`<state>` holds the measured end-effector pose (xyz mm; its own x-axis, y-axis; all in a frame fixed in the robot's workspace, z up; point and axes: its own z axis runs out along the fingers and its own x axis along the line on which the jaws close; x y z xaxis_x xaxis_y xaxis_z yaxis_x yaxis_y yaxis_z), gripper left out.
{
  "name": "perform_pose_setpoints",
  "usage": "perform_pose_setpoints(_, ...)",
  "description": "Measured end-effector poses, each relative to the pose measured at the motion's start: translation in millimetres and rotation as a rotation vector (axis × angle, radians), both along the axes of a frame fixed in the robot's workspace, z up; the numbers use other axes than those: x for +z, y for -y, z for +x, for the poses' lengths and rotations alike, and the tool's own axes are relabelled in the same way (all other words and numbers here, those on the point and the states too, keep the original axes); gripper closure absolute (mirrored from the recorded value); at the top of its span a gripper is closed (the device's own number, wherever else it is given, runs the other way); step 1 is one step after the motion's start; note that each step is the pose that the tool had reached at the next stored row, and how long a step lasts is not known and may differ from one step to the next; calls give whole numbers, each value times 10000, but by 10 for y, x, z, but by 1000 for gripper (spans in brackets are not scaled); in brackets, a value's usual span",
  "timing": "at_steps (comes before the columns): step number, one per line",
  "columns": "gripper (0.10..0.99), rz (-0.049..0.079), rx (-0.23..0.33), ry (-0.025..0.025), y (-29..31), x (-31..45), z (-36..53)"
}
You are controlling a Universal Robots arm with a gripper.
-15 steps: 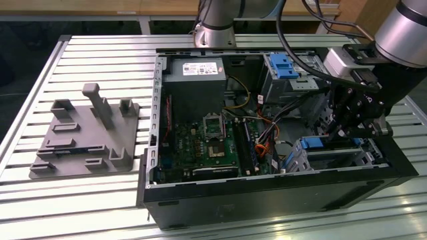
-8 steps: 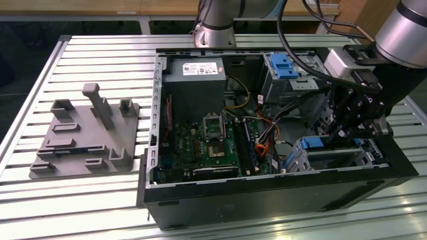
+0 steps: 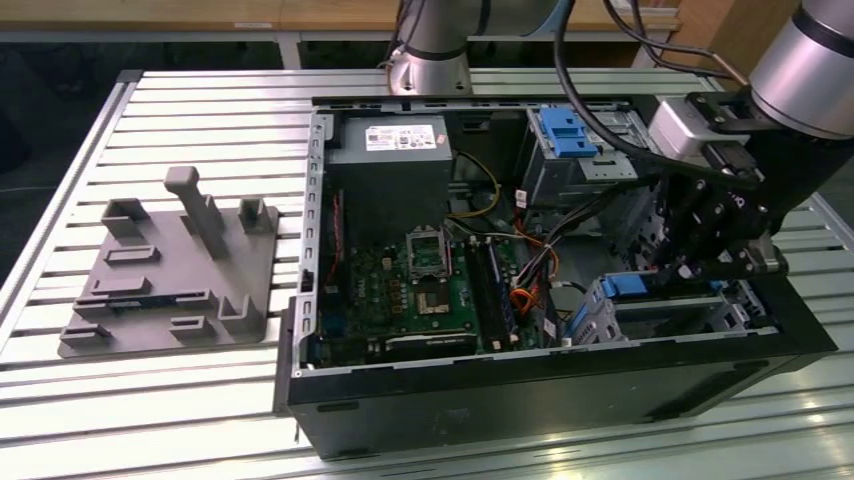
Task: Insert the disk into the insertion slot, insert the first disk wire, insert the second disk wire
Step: 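Insert the second disk wire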
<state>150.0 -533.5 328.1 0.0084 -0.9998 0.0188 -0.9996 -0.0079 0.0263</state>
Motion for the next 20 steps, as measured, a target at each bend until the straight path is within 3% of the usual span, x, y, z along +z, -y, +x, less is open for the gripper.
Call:
perform_pose_setpoints(3, 706, -2, 0, -2, 0, 72, 0)
perform_pose_setpoints(4, 706, -1, -1, -2, 0, 96, -1)
perform_pose_setpoints(5, 639, -2, -1, -2, 1, 118, -1)
perform_pose_setpoints(14, 639, -2, -1, -1, 0, 328, -1)
perform_pose_setpoints(20, 655, -3, -2, 4, -2, 585, -1)
